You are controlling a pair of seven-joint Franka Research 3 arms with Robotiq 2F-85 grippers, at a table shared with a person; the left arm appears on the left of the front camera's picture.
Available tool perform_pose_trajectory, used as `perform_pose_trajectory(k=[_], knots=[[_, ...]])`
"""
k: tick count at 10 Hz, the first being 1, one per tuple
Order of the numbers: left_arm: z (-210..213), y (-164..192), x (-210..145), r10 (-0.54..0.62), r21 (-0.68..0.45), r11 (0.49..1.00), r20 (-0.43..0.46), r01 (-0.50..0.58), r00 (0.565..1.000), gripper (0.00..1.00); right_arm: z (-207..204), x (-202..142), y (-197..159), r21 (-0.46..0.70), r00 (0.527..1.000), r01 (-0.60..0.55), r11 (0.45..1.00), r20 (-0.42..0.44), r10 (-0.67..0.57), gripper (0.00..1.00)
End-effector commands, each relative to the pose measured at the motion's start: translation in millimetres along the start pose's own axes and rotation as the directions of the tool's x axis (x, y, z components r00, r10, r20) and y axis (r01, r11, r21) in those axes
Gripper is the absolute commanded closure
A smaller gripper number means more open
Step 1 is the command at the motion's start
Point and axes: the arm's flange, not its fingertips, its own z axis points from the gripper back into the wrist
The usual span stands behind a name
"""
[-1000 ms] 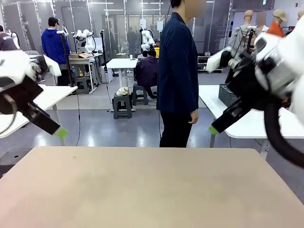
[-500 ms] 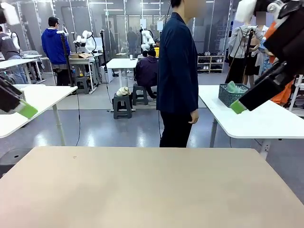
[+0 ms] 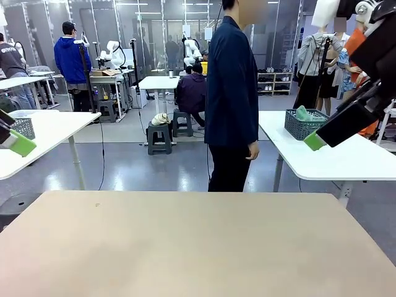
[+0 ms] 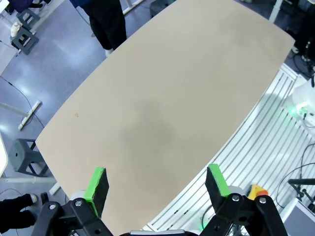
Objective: Fold the towels and place them in the basket.
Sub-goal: When a person lays out a Towel with hook on the table, fold it in half twice.
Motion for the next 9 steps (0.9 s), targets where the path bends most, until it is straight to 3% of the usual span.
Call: perform_pose_trajectory(k=[1,3,9], knots=[[-1,2,2,-0.003,-0.011,1.0,0.006,0.003,1.0,0.0,1,-1,-3,0.003,1.0,0.006,1.0,0.004,-0.006,0.0],[0,0,0,0.0,0.0,1.0,0.0,0.0,1.0,0.0,0,0,0,0.0,1.0,0.0,1.0,0.0,0.0,0.0],[96,14,5,0.039,-0.074,0.997,0.12,-0.03,0.992,0.0,99,2,-25,0.021,0.995,0.021,1.0,0.092,-0.023,0.0]])
